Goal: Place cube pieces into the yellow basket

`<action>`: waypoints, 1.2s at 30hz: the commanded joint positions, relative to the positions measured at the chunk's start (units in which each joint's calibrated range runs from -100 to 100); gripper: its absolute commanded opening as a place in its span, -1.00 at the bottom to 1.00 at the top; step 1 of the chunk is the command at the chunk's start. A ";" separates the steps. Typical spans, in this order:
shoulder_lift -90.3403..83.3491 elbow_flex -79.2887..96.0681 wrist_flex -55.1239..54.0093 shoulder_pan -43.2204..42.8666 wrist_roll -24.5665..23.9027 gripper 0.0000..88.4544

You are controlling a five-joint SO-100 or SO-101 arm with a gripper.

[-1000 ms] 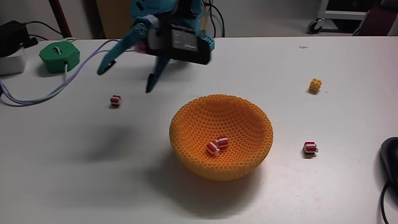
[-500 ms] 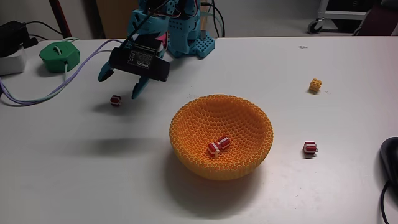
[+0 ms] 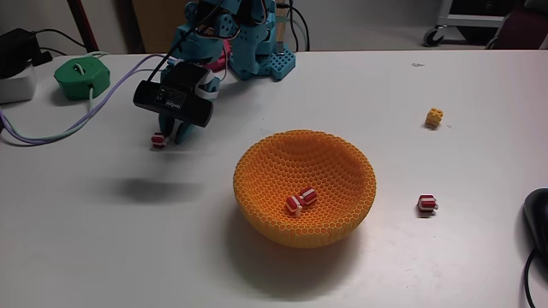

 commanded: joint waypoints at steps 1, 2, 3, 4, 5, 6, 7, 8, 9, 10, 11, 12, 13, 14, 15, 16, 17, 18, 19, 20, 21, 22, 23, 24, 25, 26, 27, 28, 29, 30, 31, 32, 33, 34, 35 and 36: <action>0.59 -1.16 -2.63 -0.62 0.39 -1.00; 0.49 -1.35 -2.80 -1.27 0.29 -1.00; 0.49 -1.74 -2.89 -2.02 0.10 -1.00; 0.40 -2.51 -2.89 -2.67 0.05 -1.00; 0.11 -3.47 -2.89 -3.23 0.44 -1.00; -0.65 -4.43 -2.63 -3.79 0.98 -1.00; -1.50 -5.49 -1.85 -4.35 1.47 -1.00; -2.44 -6.26 -1.59 -5.19 1.47 -1.00; -3.30 -7.13 -1.59 -6.12 1.32 -1.00; -4.15 -8.09 -1.59 -6.87 1.51 -1.00; -4.81 -8.86 -1.50 -7.52 1.90 -1.00; -5.19 -9.63 -0.72 -7.98 2.20 -1.00; -5.38 -10.21 0.76 -8.36 2.30 -1.00; -5.38 -10.12 1.28 -8.54 2.25 -1.00; -5.38 -9.34 0.85 -8.54 2.49 -0.92; -5.38 -8.38 -0.28 -8.54 3.52 -0.71; -5.29 -8.00 -0.72 -8.08 4.93 -0.44; -5.10 -8.00 -0.20 -7.70 6.15 -0.20; -5.10 -7.42 -0.02 -6.87 6.15 -0.16; -4.62 -6.94 0.06 -6.03 5.67 -0.16; -3.77 -6.65 -0.02 -5.10 5.18 -0.16; -2.92 -6.17 -0.81 -3.88 5.03 -0.16; -2.26 -6.07 -0.98 -2.67 4.98 -0.17; -1.69 -6.07 -0.98 -1.55 4.88 -0.18; -1.12 -6.07 -1.07 -0.62 4.84 -0.19; -0.65 -5.97 -1.07 0.22 4.69 -0.20; -0.17 -5.59 -1.33 0.68 4.20 -0.21; 0.40 -5.11 -1.94 0.96 3.71 -0.22; 1.34 -4.92 -2.89 1.06 3.47 -0.23; 2.57 -4.82 -3.76 1.15 3.42 -0.24; 3.90 -5.01 -4.80 1.15 3.27 -0.26; 5.60 -5.40 -6.02 0.87 3.17 -0.27; 7.40 -6.07 -6.89 0.40 2.93 -0.29; 9.30 -6.94 -7.76 -0.06 2.78 -0.30; 11.10 -7.61 -8.71 -0.34 2.78 -0.32; 12.71 -8.29 -9.67 -0.71 2.69 -0.33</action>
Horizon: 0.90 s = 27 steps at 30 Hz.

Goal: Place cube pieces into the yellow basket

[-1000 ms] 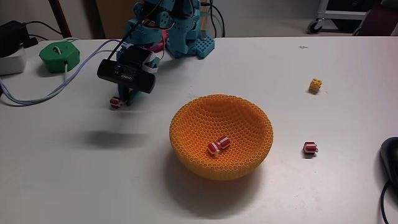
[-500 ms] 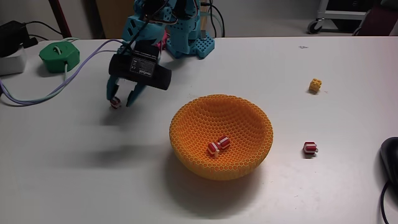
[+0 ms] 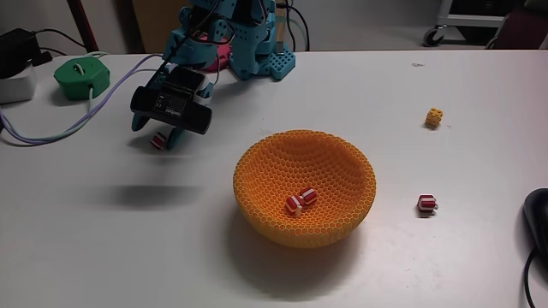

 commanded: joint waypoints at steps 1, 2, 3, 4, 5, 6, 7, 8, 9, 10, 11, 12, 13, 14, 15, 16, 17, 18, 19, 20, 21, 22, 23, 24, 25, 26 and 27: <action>5.07 -2.95 -3.55 -1.29 -0.54 -0.35; 6.40 -3.82 -3.98 -1.38 -0.68 -0.39; 7.53 -4.88 -4.07 -1.19 -0.59 -0.44; 8.48 -5.84 -3.81 -0.92 -0.59 -0.52; 9.14 -6.80 -3.03 -0.45 -1.03 -0.68; 9.33 -7.19 -2.59 -0.08 -1.27 -0.83; 9.33 -7.28 -2.51 0.48 -1.22 -0.94; 9.14 -7.38 -2.59 0.76 -0.78 -1.00; 8.67 -7.28 -2.51 0.86 -0.44 -1.00; 7.91 -7.19 -2.33 0.86 -0.24 -1.00; 7.06 -7.09 -2.07 0.86 -0.05 -1.00; 6.11 -7.09 -1.98 0.67 0.24 -1.00; 4.88 -7.09 -1.98 0.30 0.59 -1.00; 3.27 -7.19 -1.90 -0.08 0.93 -1.00; 1.47 -7.28 -1.55 -0.73 0.98 -1.00; -0.42 -7.67 -1.38 -1.57 1.07 -1.00; -2.41 -8.34 -0.77 -2.31 1.42 -1.00; -4.68 -8.82 0.01 -3.25 1.51 -1.00; -6.67 -8.82 0.36 -4.36 1.07 -1.00; -8.57 -8.44 0.62 -5.30 0.54 -1.00; -10.08 -8.05 1.32 -6.13 0.10 -1.00; -11.12 -7.28 1.84 -6.60 -0.34 -1.00; -12.07 -6.42 2.01 -7.35 -0.44 -0.93; -13.21 -5.36 3.23 -8.28 -0.88 -0.79; -15.20 -4.20 5.49 -9.21 -1.27 -0.67; -18.23 -2.85 9.83 -10.14 -1.61 -0.54; -21.35 -1.22 13.57 -10.70 -1.42 -0.48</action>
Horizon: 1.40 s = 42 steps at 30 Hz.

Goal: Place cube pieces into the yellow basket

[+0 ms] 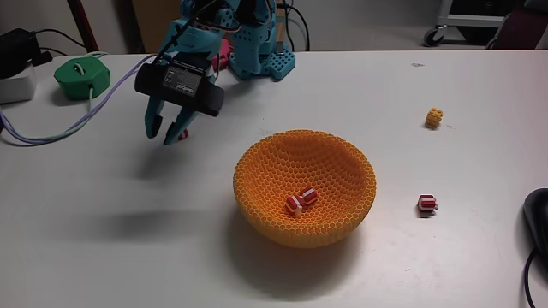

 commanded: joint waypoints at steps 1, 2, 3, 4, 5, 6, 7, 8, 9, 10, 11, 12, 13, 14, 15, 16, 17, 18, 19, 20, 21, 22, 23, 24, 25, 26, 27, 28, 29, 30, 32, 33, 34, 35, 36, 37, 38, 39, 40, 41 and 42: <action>-11.21 3.39 11.92 -2.76 0.10 -0.45; -13.11 4.06 16.53 -2.76 0.88 -0.43; -13.87 4.16 20.00 -2.67 1.66 -0.42; -14.05 3.77 23.22 -1.83 2.88 -0.41; -14.05 2.61 26.52 -0.43 4.05 -0.41; -14.05 1.94 28.17 0.78 4.88 -0.41; -14.05 1.46 28.69 1.99 5.86 -0.42; -14.15 0.88 29.65 3.20 6.64 -0.42; -14.15 0.30 31.04 4.23 7.03 -0.42; -14.15 0.01 31.90 5.07 7.28 -0.42; -13.96 0.01 32.43 5.72 7.03 -0.42; -13.68 0.11 32.69 6.09 6.79 -0.43; -13.20 0.11 32.77 6.37 6.74 -0.44; -12.82 0.21 32.34 6.47 6.59 -0.45; -12.26 0.40 31.90 6.56 6.45 -0.46; -11.59 0.40 31.82 6.56 6.20 -0.47; -11.02 0.40 31.82 6.56 5.96 -0.49; -10.46 0.40 31.82 6.56 5.91 -0.50; -9.98 0.40 32.08 6.47 5.76 -0.51; -9.51 0.40 32.16 6.47 5.71 -0.52; -9.32 0.50 32.60 6.37 5.57 -0.53; -9.32 0.88 32.95 6.37 5.42 -0.53; -9.41 1.27 32.95 6.37 5.27 -0.53; -9.41 1.56 32.60 6.37 5.23 -0.54; -9.41 1.94 32.08 6.47 5.13 -0.56; -9.41 2.13 31.82 6.56 4.93 -0.58; -9.41 2.33 31.82 6.75 4.59 -0.62; -9.32 2.71 31.12 7.03 4.20 -0.69; -9.32 3.00 30.77 7.31 3.76 -0.76; -9.13 3.10 30.34 7.49 3.66 -0.80; -8.47 3.19 29.56 7.68 3.86 -0.84; -7.90 3.19 29.38 7.58 3.81 -0.87; -7.43 3.19 29.12 7.49 3.71 -0.90; -7.05 3.00 28.95 7.40 3.76 -0.94; -6.67 2.81 28.78 7.40 4.05 -0.99; -6.67 2.23 28.78 7.31 4.59 -1.00; -6.67 1.07 28.78 7.31 5.47 -1.00; -6.76 -0.66 28.95 7.31 6.50 -1.00; -6.86 -2.97 29.82 7.21 7.47 -1.00; -6.95 -5.57 31.04 7.03 8.30 -1.00; -6.95 -8.17 32.16 6.47 8.64 -1.00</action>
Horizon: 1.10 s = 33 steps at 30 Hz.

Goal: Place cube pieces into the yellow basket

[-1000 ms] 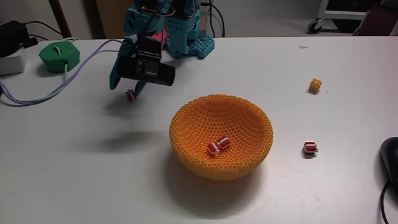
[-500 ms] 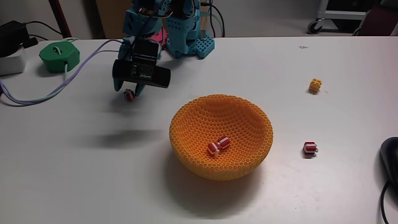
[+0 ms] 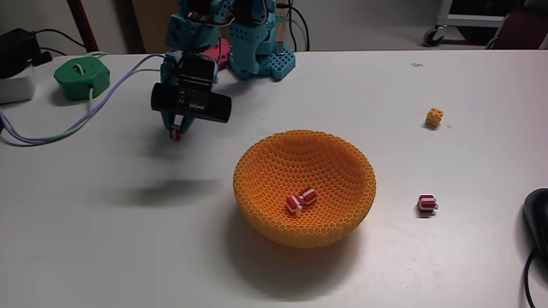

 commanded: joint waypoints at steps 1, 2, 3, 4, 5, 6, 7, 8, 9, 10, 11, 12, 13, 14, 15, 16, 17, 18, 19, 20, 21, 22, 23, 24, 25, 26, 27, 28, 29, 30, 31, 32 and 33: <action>-0.36 -10.47 2.18 -1.52 1.81 -1.00; -0.36 -13.65 2.88 -2.92 2.44 -1.00; -0.36 -17.79 4.53 -5.06 3.03 -1.00; -0.08 -21.83 6.44 -7.67 3.52 -1.00; 0.11 -25.30 7.31 -10.93 3.71 -1.00; 0.68 -28.38 8.18 -14.66 3.66 -1.00; 1.44 -31.18 9.48 -18.76 3.32 -1.00; 2.10 -32.62 9.65 -23.05 2.59 -1.00; 2.76 -32.91 9.13 -27.06 1.61 -1.00; 3.71 -32.81 8.70 -30.97 0.34 -1.00; 4.75 -32.04 7.48 -34.42 -0.88 -1.00; 5.79 -30.89 5.57 -37.40 -2.05 -1.00; 6.84 -29.83 3.57 -40.20 -3.27 -1.00; 8.16 -28.86 0.79 -42.44 -4.05 -1.00; 9.39 -28.00 -1.99 -44.21 -4.54 -0.99; 10.43 -27.61 -3.81 -45.79 -4.79 -0.87; 11.29 -27.52 -5.38 -47.28 -4.40 -0.69; 11.76 -27.52 -6.33 -48.49 -3.76 -0.52; 12.04 -27.52 -6.94 -49.80 -3.37 -0.40; 12.14 -27.52 -7.29 -50.82 -3.27 -0.33; 12.14 -27.32 -7.64 -51.85 -3.37 -0.27; 12.14 -27.23 -7.90 -52.97 -3.66 -0.24; 12.04 -27.32 -8.16 -54.18 -4.00 -0.22; 11.95 -27.52 -8.42 -55.39 -4.35 -0.21; 11.95 -27.71 -8.33 -56.79 -4.88 -0.20; 11.85 -28.00 -8.42 -58.28 -5.52 -0.20; 11.95 -28.48 -8.42 -60.14 -6.74 -0.21; 11.95 -28.77 -8.94 -62.47 -8.11 -0.21; 12.14 -29.35 -9.63 -64.99 -9.18 -0.21; 12.33 -30.02 -9.72 -67.60 -10.74 -0.22; 12.52 -30.60 -10.42 -70.30 -12.41 -0.23; 12.99 -31.18 -11.29 -72.82 -13.82 -0.23; 13.65 -32.04 -11.29 -74.96 -15.43 -0.25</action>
